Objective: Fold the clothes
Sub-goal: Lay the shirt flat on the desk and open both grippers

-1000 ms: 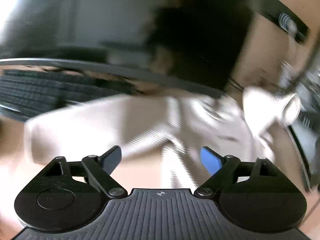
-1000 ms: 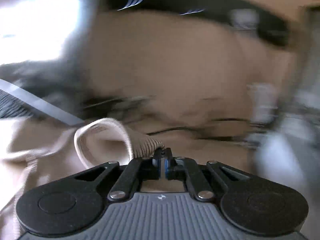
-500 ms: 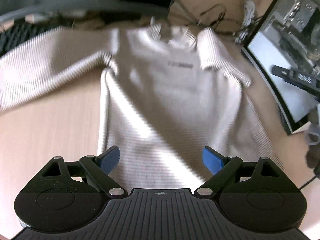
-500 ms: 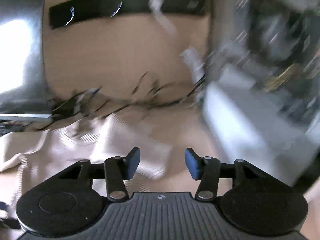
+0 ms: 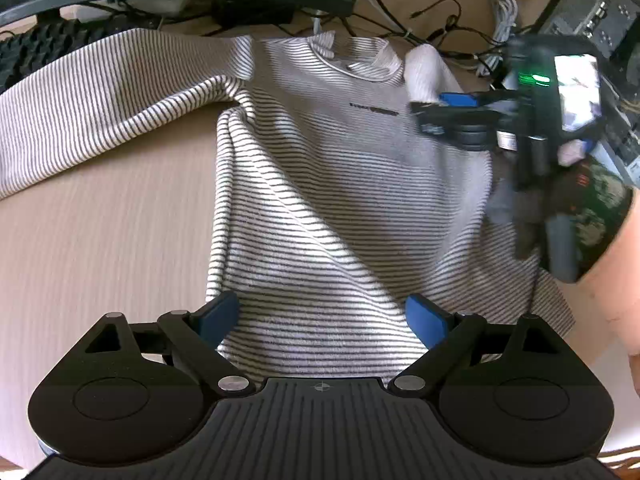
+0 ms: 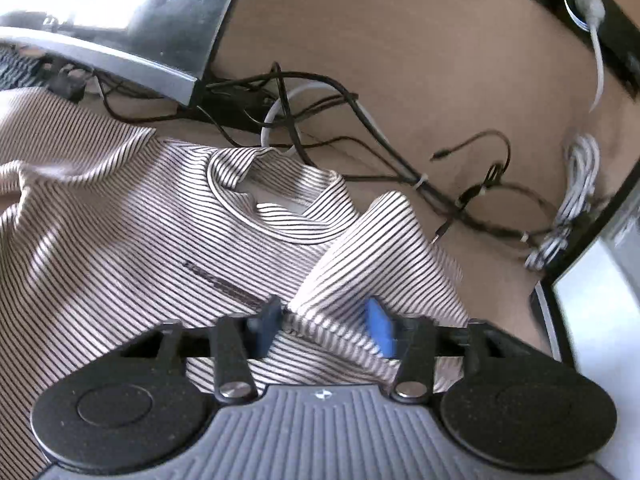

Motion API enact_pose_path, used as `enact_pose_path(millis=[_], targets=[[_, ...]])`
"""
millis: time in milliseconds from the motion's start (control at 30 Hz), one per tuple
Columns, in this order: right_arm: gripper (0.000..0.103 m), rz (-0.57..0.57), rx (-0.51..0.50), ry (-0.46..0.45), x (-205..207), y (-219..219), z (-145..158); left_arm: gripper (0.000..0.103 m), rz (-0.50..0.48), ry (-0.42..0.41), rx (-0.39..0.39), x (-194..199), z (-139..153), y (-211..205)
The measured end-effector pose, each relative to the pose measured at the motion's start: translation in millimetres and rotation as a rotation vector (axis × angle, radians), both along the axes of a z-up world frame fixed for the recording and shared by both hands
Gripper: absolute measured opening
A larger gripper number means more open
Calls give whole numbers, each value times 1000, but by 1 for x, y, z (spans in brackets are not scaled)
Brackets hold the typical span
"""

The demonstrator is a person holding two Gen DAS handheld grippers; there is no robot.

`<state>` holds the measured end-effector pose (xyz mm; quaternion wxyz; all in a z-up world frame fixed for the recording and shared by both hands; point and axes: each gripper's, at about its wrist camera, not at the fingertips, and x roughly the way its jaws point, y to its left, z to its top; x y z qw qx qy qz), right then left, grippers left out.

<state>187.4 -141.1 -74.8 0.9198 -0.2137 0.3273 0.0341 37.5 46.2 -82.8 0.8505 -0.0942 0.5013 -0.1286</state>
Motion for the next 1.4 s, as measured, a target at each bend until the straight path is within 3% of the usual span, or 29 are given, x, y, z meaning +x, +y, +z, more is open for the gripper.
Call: enact_pose_path(millis=[33,133,200,333,400,433,467,533,633,800,900,1000,1167,1300,1400], targets=[[18,-31,14,-22,-4,-10,9,94,6,2,-6,4,0,0],[15,-182,28,-110,-12,-48,39,94,21,2,-27,9,0,5],[15,-307,-39,-182,-21,-78,58,94,20,-1,-41,11,0,9],[24,-406,-96,-268,-55,-103,86,94,6,-8,-52,14,0,14],[36,-433,-105,-299,-74,-110,98,94,4,-8,-48,14,1,15],[46,-431,-76,-291,-84,-106,96,94,7,-11,-45,13,4,15],[46,-427,-38,-281,-94,-103,94,94,-6,-29,-46,10,8,13],[47,-408,191,-209,-113,-102,88,94,-33,-66,-47,3,15,10],[46,-373,525,3,-128,-87,51,94,-84,-71,-70,-4,12,6],[46,-400,545,149,-148,-56,-2,94,-93,-81,11,-11,-3,6],[46,-370,502,125,-165,-47,-5,94,-55,-78,46,-19,2,6],[47,-337,573,84,-183,-51,8,94,2,-117,122,-40,19,-5],[86,-174,566,-65,-238,-38,49,96,97,-200,172,-93,55,-31],[97,-68,570,-87,-288,-27,73,98,99,-284,208,-142,83,-55],[100,-89,566,-100,-315,-30,79,98,134,-319,204,-171,91,-63]])
